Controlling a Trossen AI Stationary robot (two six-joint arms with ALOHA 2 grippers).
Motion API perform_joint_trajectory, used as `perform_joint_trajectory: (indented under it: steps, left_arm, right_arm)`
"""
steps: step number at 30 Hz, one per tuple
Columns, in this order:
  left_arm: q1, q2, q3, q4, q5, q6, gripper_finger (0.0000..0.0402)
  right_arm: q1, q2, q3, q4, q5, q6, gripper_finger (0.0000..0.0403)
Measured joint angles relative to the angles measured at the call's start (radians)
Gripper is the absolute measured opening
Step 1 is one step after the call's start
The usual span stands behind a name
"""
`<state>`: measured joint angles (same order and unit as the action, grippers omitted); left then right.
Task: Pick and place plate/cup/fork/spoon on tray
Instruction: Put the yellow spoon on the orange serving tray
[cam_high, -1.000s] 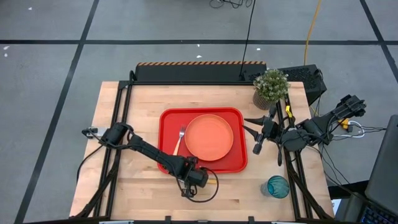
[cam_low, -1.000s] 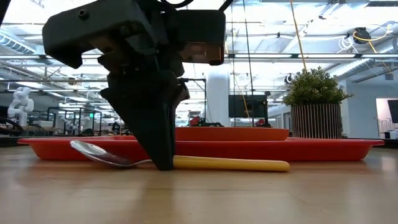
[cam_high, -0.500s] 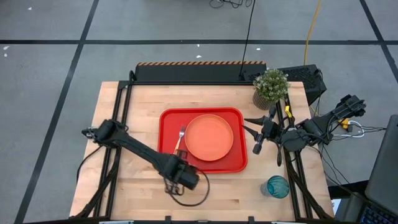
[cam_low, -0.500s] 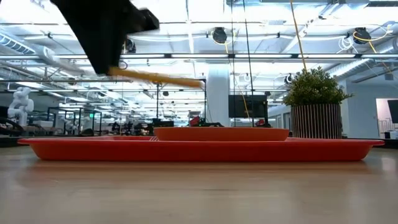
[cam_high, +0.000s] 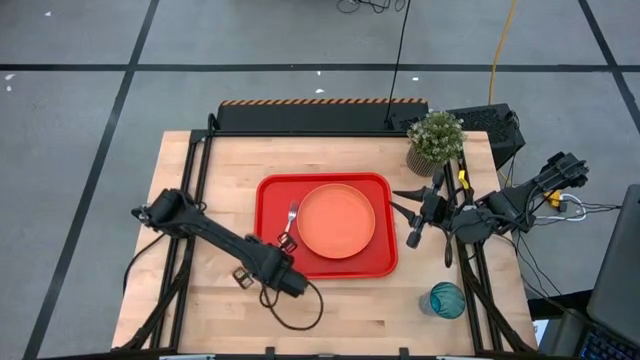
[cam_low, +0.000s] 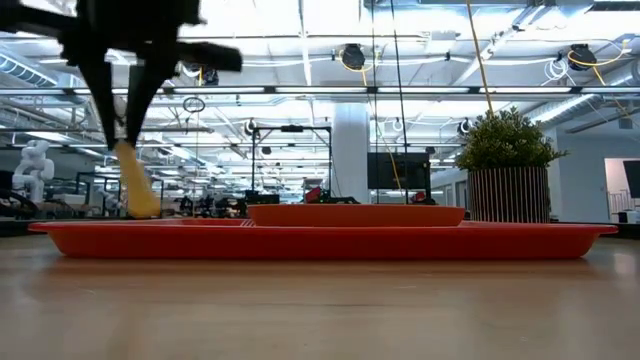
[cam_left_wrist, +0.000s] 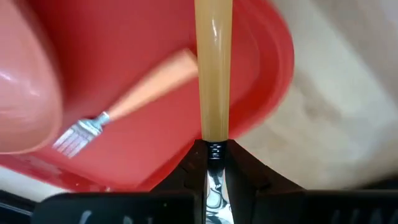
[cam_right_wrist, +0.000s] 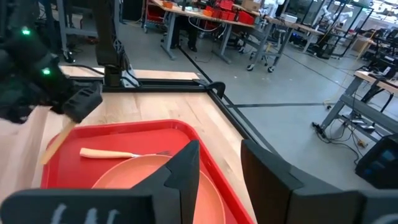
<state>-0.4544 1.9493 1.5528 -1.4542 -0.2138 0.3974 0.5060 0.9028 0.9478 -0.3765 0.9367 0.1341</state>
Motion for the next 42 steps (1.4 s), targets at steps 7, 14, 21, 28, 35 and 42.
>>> perform_joint_trajectory:
  steps: [7, 14, 21, 28, 35, 42]
  left_arm:
    - [0.064, -0.002, -0.079, -0.022, -0.049, 0.145, 0.003]
    - [0.128, -0.055, -0.087, -0.029, -0.056, 0.253, 0.003]
    - [0.172, -0.122, -0.131, -0.042, -0.07, 0.425, 0.003]
    - [0.196, -0.179, -0.285, 0.077, -0.176, 0.694, 0.003]
    - [0.277, -0.238, -0.334, 0.266, -0.167, 0.789, 0.003]
    - [0.304, -0.217, -0.334, 0.376, -0.057, 0.876, 0.003]
  right_arm:
    - [0.0, 0.0, 0.0, -0.019, 0.001, 0.0, 0.011]
    - [0.0, 0.0, 0.0, -0.024, 0.002, -0.019, 0.011]
    - [0.0, 0.0, 0.0, -0.066, 0.006, -0.007, 0.011]
    - [-0.001, -0.001, -0.014, -0.167, 0.038, 0.089, 0.011]
    - [-0.002, -0.002, -0.092, -0.167, 0.204, 0.074, 0.011]
    - [-0.002, -0.01, -0.107, -0.113, 0.27, -0.012, 0.011]
